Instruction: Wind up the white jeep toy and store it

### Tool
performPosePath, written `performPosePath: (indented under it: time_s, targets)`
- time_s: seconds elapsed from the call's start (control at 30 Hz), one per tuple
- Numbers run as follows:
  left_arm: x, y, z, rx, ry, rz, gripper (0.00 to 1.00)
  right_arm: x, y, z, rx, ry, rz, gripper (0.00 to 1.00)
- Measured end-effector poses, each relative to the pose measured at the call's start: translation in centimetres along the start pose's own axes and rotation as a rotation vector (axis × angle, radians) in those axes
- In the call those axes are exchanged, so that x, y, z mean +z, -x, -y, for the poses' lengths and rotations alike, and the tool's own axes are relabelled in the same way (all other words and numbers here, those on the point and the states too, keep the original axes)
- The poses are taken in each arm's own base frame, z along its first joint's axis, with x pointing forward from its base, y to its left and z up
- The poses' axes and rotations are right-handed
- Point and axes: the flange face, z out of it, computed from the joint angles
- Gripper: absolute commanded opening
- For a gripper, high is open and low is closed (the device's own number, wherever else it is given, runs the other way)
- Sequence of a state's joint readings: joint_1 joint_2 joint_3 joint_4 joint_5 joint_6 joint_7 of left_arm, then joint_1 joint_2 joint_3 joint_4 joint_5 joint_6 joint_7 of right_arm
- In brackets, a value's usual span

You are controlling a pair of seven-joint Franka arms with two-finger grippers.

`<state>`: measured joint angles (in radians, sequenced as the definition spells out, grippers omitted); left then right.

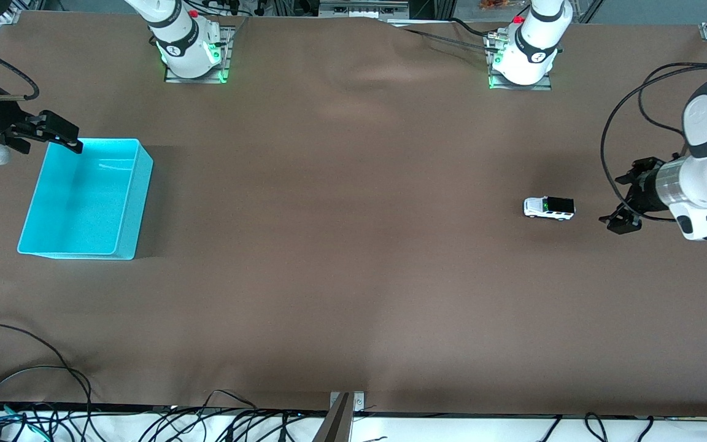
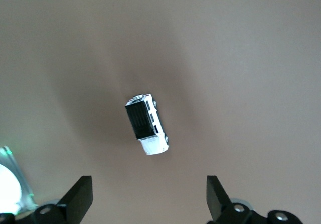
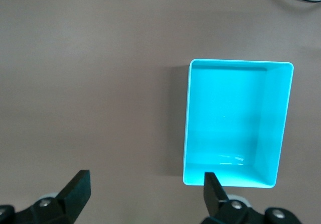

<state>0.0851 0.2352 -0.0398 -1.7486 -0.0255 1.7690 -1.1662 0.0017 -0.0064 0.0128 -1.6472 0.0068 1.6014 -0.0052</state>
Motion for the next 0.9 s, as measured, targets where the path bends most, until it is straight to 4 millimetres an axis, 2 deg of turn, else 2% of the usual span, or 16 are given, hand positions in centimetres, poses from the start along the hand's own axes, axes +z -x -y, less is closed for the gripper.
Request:
performPosePath:
  time_s: [0.17,0.4,0.7,0.9]
  targets:
    - [3.2,0.0,-0.1,-0.128,0.02,-0.026,1.0,0.0,0.0,0.0,-0.001,0.0,0.0,1.0]
    - [8.6,1.1,0.1,-0.267,0.035,-0.101,1.0,0.0,0.0,0.1,-0.002,0.0,0.0,1.0]
    - [15.1,1.6,1.8,-0.324,0.084,-0.104,1.0,-0.1,0.0,0.3,-0.006,0.0,-0.002,1.0]
    - [18.3,2.0,3.3,-0.332,0.102,-0.1,1.0,-0.1,0.0,0.4,-0.007,0.0,-0.002,1.0]
